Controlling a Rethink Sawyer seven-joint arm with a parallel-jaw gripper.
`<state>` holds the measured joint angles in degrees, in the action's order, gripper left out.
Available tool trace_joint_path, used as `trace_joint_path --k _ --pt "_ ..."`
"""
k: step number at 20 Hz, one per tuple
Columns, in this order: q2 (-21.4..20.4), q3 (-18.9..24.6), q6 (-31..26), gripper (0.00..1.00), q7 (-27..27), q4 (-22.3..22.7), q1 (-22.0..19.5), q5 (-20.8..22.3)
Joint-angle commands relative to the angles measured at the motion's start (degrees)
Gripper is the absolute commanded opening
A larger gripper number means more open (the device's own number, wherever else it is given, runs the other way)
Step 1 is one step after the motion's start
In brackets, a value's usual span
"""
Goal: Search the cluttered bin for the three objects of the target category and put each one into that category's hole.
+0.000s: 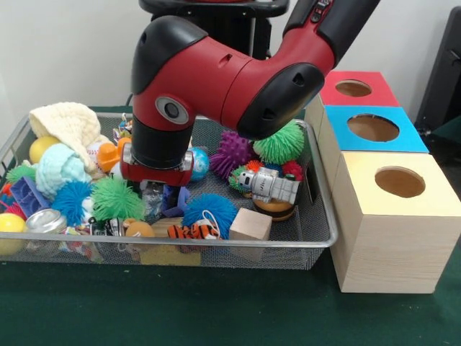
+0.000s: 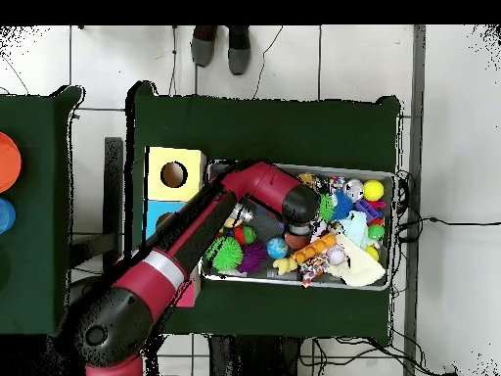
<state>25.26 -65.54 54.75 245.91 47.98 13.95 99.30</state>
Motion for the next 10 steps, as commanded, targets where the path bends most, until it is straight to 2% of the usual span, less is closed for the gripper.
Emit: trace_joint_path --k 1,6,10 --pt "11.2 7.0 -12.0 1.00 -7.6 -0.4 -3.3 -1.2" --pt "12.0 5.1 -11.9 1.00 -4.6 0.5 -2.7 -0.7" --pt "11.1 5.9 -11.4 1.00 -4.8 1.7 -2.0 -2.2"
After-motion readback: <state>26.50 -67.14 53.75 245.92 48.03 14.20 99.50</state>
